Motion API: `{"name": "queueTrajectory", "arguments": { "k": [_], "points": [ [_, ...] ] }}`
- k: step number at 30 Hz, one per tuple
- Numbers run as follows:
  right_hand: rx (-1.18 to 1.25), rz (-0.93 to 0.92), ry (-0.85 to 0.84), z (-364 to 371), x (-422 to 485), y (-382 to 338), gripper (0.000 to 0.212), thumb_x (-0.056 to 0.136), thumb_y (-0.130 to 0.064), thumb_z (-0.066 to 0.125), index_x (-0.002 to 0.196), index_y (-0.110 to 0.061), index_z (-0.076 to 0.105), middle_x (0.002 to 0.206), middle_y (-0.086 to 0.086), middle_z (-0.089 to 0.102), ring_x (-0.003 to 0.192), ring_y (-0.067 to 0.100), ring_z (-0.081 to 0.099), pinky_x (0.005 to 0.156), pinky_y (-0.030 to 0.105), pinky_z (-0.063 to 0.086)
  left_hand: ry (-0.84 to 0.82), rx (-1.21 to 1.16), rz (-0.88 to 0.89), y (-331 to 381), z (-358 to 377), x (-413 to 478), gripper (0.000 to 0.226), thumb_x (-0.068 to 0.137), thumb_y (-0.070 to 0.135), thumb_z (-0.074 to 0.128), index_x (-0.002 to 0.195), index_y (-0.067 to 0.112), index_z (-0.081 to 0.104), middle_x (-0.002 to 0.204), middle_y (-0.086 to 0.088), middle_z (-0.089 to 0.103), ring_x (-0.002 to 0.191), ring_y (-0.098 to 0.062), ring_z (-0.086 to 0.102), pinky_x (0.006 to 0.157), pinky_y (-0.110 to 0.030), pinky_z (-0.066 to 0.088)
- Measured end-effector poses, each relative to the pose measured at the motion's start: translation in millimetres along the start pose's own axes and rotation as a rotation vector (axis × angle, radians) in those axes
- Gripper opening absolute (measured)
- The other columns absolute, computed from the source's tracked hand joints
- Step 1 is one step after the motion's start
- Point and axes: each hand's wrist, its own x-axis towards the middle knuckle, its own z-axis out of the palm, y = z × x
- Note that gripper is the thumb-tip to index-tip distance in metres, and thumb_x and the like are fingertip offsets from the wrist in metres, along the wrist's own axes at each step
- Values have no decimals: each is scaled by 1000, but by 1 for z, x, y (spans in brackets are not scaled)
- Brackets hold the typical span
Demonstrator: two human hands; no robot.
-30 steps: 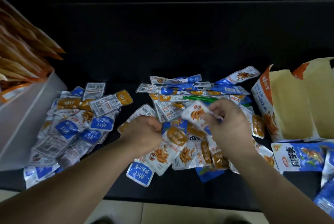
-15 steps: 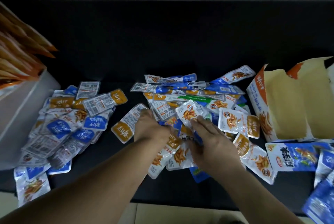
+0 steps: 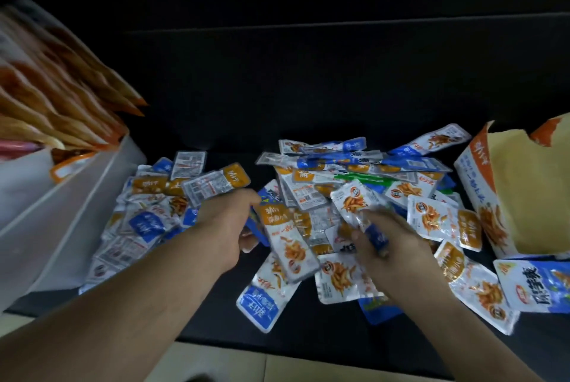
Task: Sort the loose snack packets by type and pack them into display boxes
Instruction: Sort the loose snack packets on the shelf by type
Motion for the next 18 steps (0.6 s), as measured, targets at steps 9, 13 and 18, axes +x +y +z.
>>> {"name": "queueTrajectory", "arguments": {
  "k": [9, 13, 18],
  "points": [
    [633, 167, -93, 0, 3, -67, 34, 92, -37, 73, 126, -36, 66, 114, -19, 70, 101, -10, 65, 76, 9, 53, 43, -11, 355, 5, -12, -15, 29, 92, 8, 76, 114, 25, 68, 100, 3, 73, 75, -6, 74, 56, -22, 58],
    [909, 337, -56, 3, 12, -74, 47, 88, -23, 81, 128, -40, 63, 109, 0, 73, 95, 16, 76, 87, 41, 62, -283, 154, 343, -14, 18, -37, 32, 92, 5, 74, 113, 29, 72, 94, 7, 79, 81, -8, 77, 74, -26, 63],
    [803, 288, 138, -12, 17, -42, 45, 91, 2, 73, 120, -32, 65, 65, -11, 68, 64, 6, 68, 62, 23, 59, -303, 612, 721, -21, 50, -31, 18, 98, 20, 67, 114, 27, 73, 106, 13, 74, 83, 1, 69, 70, -12, 52]
  ]
}}
